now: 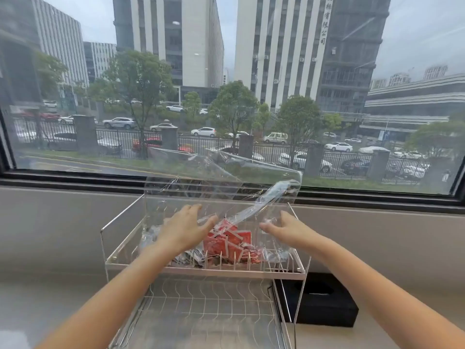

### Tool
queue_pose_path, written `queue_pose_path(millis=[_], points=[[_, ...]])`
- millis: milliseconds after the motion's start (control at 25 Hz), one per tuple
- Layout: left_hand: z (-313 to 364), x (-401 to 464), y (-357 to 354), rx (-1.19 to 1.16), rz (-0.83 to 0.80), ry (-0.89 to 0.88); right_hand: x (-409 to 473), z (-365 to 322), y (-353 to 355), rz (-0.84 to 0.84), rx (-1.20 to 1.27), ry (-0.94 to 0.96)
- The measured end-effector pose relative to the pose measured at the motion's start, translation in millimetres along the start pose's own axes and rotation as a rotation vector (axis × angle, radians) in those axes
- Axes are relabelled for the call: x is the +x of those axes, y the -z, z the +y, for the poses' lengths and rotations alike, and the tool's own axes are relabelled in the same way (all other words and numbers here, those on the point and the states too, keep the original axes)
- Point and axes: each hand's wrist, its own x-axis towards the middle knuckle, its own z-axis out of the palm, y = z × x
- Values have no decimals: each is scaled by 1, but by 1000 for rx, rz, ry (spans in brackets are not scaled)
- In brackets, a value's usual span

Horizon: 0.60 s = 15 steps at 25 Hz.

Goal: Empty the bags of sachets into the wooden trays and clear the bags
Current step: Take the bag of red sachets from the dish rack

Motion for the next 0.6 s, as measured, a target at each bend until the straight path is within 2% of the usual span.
queue_pose_path(millis=[240,600], points=[[-12,7,-34,50,-124,112,26,14,-29,-65,-44,-55],[-16,18,-55,-133,-115,182,44,22,-45,23,25,-115]])
